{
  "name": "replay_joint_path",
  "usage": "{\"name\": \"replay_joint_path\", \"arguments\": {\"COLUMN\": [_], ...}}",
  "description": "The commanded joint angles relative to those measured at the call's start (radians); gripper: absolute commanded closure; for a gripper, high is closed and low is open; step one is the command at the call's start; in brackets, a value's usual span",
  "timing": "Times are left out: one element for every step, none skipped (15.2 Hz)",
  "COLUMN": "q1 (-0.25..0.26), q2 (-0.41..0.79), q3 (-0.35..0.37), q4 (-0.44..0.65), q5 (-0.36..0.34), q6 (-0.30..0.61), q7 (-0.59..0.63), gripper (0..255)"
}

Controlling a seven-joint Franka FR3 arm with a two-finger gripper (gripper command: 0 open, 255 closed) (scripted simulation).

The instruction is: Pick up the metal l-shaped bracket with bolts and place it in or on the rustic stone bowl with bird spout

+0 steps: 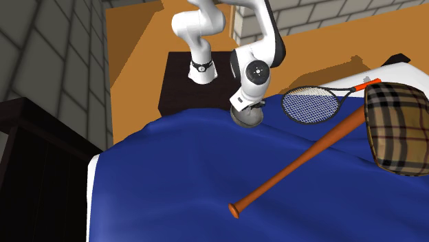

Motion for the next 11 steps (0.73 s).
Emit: {"name": "replay_joint_path", "arguments": {"q1": [0.002,0.003,0.003,0.003,0.003,0.003,0.003,0.003,0.003,0.003,0.003], "q2": [0.023,0.036,0.045,0.045,0.045,0.045,0.045,0.045,0.045,0.045,0.045], "q3": [0.002,0.002,0.002,0.002,0.002,0.002,0.002,0.002,0.002,0.002,0.002], "q4": [-0.006,-0.008,-0.01,-0.01,-0.01,-0.01,-0.01,-0.01,-0.01,-0.01,-0.01], "q5": [0.0,-0.001,-0.002,-0.002,-0.002,-0.002,-0.002,-0.002,-0.002,-0.002,-0.002], "q6": [0.03,0.044,0.055,0.055,0.055,0.055,0.055,0.055,0.055,0.055,0.055], "q7": [-0.001,-0.003,-0.004,-0.004,-0.004,-0.004,-0.004,-0.004,-0.004,-0.004,-0.004], "gripper": [255,255,255,255,255,255,255,255,255,255,255]}}
